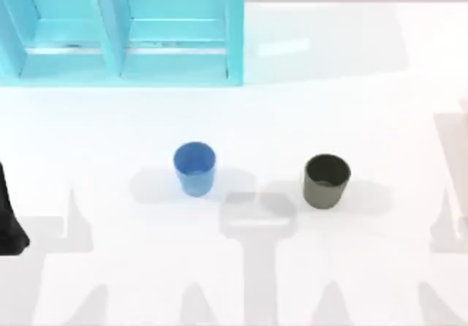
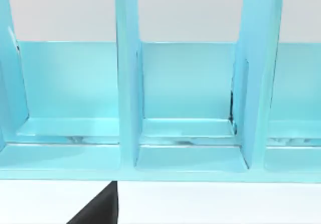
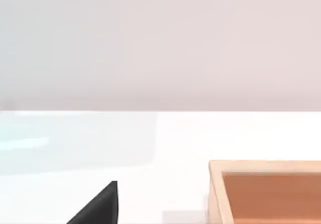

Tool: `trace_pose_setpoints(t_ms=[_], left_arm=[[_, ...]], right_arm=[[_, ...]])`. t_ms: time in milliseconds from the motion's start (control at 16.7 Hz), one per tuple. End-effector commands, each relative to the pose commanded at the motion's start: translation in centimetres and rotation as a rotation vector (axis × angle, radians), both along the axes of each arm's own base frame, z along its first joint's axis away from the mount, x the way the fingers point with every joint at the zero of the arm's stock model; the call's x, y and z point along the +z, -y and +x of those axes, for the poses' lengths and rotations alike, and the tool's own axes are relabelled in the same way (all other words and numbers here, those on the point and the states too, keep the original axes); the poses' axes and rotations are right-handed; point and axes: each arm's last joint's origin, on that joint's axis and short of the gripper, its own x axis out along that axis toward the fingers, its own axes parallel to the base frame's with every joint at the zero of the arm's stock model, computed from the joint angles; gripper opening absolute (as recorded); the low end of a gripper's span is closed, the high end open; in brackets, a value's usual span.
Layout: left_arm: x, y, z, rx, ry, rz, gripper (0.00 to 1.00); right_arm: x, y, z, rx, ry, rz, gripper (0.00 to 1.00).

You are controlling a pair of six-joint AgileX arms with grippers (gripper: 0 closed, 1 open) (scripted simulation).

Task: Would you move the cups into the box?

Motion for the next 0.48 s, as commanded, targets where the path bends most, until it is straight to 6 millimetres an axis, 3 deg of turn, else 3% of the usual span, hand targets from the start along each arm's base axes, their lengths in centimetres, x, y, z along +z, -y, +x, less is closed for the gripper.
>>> trace_pose_setpoints(t_ms=[240,480], left_arm=[[0.0,0.0,0.0,0.000,0.000,0.000,1.00],[0.0,0.0,0.0,0.000,0.000,0.000,1.00]], right_arm=[[0.6,-0.1,0.0,0.008,-0.010,0.008,1.00],[4.7,-1.0,0.2,0.054,-0.076,0.058,1.00]])
